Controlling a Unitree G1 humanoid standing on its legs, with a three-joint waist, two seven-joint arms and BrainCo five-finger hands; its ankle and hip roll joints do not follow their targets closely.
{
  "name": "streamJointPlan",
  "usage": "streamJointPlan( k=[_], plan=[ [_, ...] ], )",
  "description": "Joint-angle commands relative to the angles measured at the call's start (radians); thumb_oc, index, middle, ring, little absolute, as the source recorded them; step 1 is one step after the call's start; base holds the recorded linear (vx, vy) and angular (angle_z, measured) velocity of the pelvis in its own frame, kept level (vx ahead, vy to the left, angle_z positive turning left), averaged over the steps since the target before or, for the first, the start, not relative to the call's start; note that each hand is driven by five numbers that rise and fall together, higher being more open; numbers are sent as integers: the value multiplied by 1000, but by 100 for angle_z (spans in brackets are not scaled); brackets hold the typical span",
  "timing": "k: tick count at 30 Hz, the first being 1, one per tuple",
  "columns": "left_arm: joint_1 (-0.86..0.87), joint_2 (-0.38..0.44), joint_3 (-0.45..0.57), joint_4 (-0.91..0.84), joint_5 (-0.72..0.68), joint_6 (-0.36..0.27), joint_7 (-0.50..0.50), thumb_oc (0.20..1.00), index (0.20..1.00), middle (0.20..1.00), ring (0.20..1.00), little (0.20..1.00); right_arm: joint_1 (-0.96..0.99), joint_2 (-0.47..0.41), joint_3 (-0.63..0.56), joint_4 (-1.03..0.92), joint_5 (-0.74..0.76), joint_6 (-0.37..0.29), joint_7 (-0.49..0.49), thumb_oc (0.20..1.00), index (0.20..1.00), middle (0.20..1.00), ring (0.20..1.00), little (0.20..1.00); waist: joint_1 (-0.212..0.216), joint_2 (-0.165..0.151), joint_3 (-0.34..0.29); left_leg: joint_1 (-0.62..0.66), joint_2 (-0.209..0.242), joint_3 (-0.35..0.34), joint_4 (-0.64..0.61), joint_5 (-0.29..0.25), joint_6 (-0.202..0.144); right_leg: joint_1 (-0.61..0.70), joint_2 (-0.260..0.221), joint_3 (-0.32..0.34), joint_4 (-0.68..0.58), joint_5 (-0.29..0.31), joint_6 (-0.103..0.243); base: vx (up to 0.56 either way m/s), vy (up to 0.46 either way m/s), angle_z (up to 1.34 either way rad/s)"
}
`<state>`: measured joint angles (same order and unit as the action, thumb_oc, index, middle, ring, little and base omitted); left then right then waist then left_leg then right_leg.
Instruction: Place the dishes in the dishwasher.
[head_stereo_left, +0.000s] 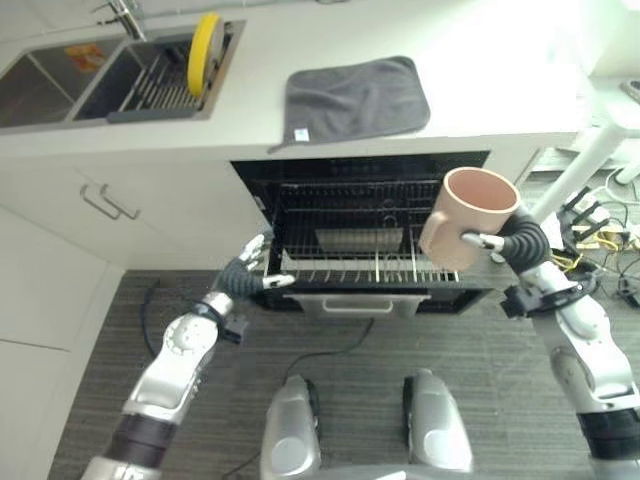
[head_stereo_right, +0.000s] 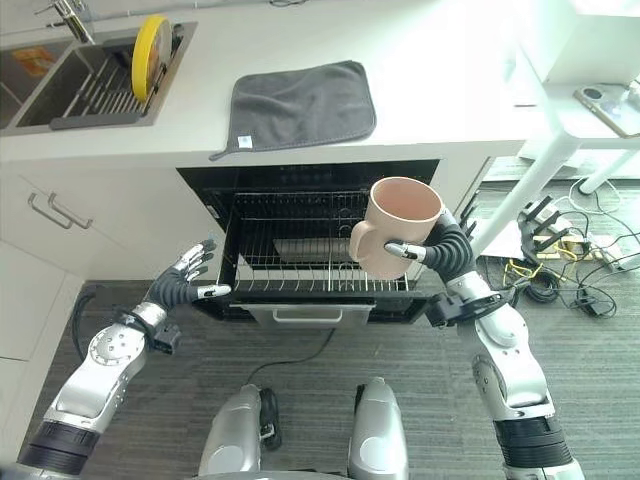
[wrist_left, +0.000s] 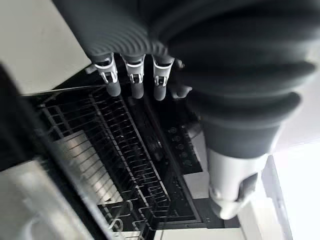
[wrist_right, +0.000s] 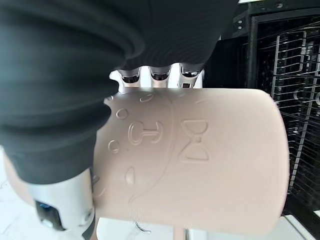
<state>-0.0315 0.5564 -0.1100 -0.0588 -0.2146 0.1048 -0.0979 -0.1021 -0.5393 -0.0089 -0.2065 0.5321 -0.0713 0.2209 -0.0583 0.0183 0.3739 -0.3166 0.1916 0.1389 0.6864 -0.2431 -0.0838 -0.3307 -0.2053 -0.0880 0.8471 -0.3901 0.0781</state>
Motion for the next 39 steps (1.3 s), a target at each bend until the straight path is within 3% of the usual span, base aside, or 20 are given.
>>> streamJointPlan(
  k=[1, 8, 18, 21, 22, 24, 28, 35, 39],
  plan=[
    [2, 24, 33, -65, 15, -46, 28, 1000, 1000, 1000, 1000, 1000, -20, -4, -18, -75, 52, -50, -5, 200, 200, 200, 200, 200, -2, -25, -14, 1, 40, -48, 39, 0, 28, 48, -5, -12, -131, 132, 6, 46, -12, -2],
    [-1, 44, 28, -81, 74, -53, 38, 1000, 1000, 1000, 1000, 1000, -24, -17, -10, -84, 54, -39, -20, 200, 200, 200, 200, 200, -2, -28, 5, -28, 38, -56, 95, -28, 34, 0, -23, -4, -63, 117, 10, 56, -14, 0],
    [-36, 51, 21, -116, 81, -79, 71, 1000, 1000, 1000, 1000, 1000, -50, -9, 4, -80, 44, -38, -25, 200, 200, 200, 200, 200, -9, -26, 34, -50, 35, -56, 98, -15, 30, -40, -30, 15, -46, 125, 20, 0, 0, 0],
    [-19, 45, 34, -120, 72, -140, 90, 1000, 1000, 1000, 1000, 1000, -36, 5, 9, -71, 41, -46, -19, 200, 200, 200, 200, 200, -9, -23, 22, -11, 34, -48, 37, 11, 26, -4, -22, 16, -95, 140, 21, 40, 13, -4],
    [9, 26, 54, -128, 48, -207, 111, 1000, 1000, 1000, 1000, 1000, -8, 15, -1, -63, 25, -71, 6, 200, 200, 200, 200, 200, -11, -16, 4, 36, 37, -33, -46, 61, 12, 47, -4, 10, -172, 154, 17, 105, 41, -9],
    [31, 7, 70, -163, 58, -243, 129, 1000, 1000, 1000, 1000, 1000, 20, 12, -29, -89, 35, -68, 12, 200, 200, 200, 200, 200, -9, -11, -14, 73, 31, -21, -118, 80, 8, 81, 7, 6, -236, 164, 17, 70, 28, -4],
    [59, -22, 152, -215, 33, -393, 159, 1000, 1000, 1000, 1000, 1000, 98, 30, -122, -105, 32, -109, 17, 200, 200, 200, 200, 200, 26, -7, -79, 175, 0, -11, -261, 107, -2, 200, -1, -87, -397, 202, 28, -2, -33, 26],
    [6, -48, 176, -185, 55, -416, 207, 1000, 1000, 1000, 1000, 1000, 27, 67, -116, -87, -8, -63, -6, 200, 200, 200, 200, 200, 44, -9, -183, 322, -29, 10, -445, 136, -5, 333, 49, -130, -560, 217, 35, -18, -1, 13],
    [-6, -69, 185, -189, 41, -486, 216, 1000, 1000, 1000, 1000, 1000, 25, 65, -136, -77, 3, -62, 10, 200, 200, 200, 200, 200, 49, -24, -229, 373, -40, 25, -528, 155, -3, 388, 60, -157, -637, 236, 33, -111, 27, -7]
  ],
)
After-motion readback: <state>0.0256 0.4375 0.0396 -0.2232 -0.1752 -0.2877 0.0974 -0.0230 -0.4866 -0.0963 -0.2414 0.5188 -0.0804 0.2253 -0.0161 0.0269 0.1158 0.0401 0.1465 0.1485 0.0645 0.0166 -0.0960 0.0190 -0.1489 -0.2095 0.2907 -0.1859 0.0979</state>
